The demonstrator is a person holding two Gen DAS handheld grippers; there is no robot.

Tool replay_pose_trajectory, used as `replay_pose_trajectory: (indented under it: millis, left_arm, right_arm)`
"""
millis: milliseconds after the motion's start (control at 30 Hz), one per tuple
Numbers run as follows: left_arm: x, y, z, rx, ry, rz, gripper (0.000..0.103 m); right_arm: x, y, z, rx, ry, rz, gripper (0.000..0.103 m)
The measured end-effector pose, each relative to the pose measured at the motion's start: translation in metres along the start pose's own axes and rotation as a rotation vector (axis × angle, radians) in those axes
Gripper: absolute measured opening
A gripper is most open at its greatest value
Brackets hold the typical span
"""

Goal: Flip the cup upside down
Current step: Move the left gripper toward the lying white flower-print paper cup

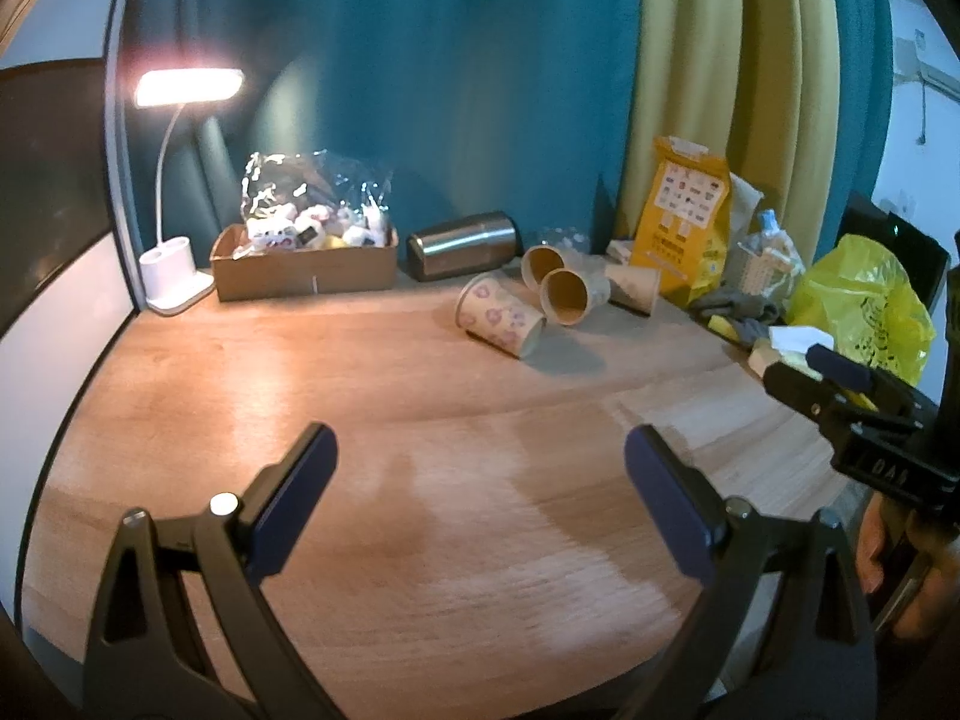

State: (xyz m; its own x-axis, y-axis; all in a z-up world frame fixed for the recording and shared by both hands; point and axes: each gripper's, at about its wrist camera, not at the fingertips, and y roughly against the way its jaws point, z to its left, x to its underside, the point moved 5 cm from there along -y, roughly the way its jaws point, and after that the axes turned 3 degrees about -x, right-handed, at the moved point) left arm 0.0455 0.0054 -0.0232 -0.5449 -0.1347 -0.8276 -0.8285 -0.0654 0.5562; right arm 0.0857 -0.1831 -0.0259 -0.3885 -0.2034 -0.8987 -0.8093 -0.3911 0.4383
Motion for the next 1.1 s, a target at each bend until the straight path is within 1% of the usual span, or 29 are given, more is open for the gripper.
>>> replay_pose_trajectory:
  millis: [100, 167, 233, 333, 433, 533, 600, 633, 667, 767, 867, 967, 1100]
  left_arm:
    - [-0.005, -0.015, -0.002, 0.018, -0.066, 0.028, 0.098]
    - [-0.01, -0.029, -0.005, 0.036, -0.129, 0.06, 0.098]
    - [-0.017, -0.049, -0.009, 0.032, -0.235, 0.085, 0.098]
    - [-0.028, -0.073, -0.012, 0.013, -0.361, 0.089, 0.098]
    - [-0.04, -0.103, -0.016, 0.016, -0.499, 0.106, 0.098]
    - [-0.053, -0.132, -0.027, 0.049, -0.647, 0.134, 0.098]
    - [-0.06, -0.152, -0.037, 0.081, -0.75, 0.155, 0.098]
    - [-0.062, -0.163, -0.044, 0.091, -0.819, 0.169, 0.098]
    - [-0.064, -0.17, -0.047, 0.091, -0.856, 0.168, 0.098]
    - [-0.066, -0.202, -0.061, 0.12, -1.026, 0.211, 0.098]
    - [-0.066, -0.228, -0.07, 0.122, -1.144, 0.236, 0.098]
    - [-0.063, -0.246, -0.079, 0.11, -1.28, 0.232, 0.098]
    - [-0.056, -0.262, -0.09, 0.148, -1.409, 0.237, 0.098]
  right_arm:
    - [0.0, -0.008, -0.003, -0.002, -0.01, 0.012, 0.085]
    - [0.002, -0.015, -0.007, 0.0, -0.022, 0.024, 0.085]
    - [0.003, -0.025, -0.014, 0.0, -0.038, 0.036, 0.085]
    - [0.004, -0.041, -0.027, 0.013, -0.067, 0.06, 0.085]
    - [0.006, -0.059, -0.043, 0.039, -0.103, 0.096, 0.085]
    - [0.01, -0.074, -0.061, 0.059, -0.161, 0.132, 0.085]
    - [0.013, -0.08, -0.072, 0.075, -0.193, 0.14, 0.085]
    - [0.014, -0.082, -0.077, 0.08, -0.202, 0.143, 0.085]
    - [0.015, -0.084, -0.08, 0.085, -0.209, 0.153, 0.085]
    - [0.02, -0.09, -0.091, 0.091, -0.244, 0.165, 0.085]
    - [0.024, -0.095, -0.1, 0.098, -0.27, 0.181, 0.085]
    - [0.027, -0.096, -0.107, 0.106, -0.286, 0.187, 0.085]
    - [0.029, -0.098, -0.114, 0.114, -0.311, 0.196, 0.085]
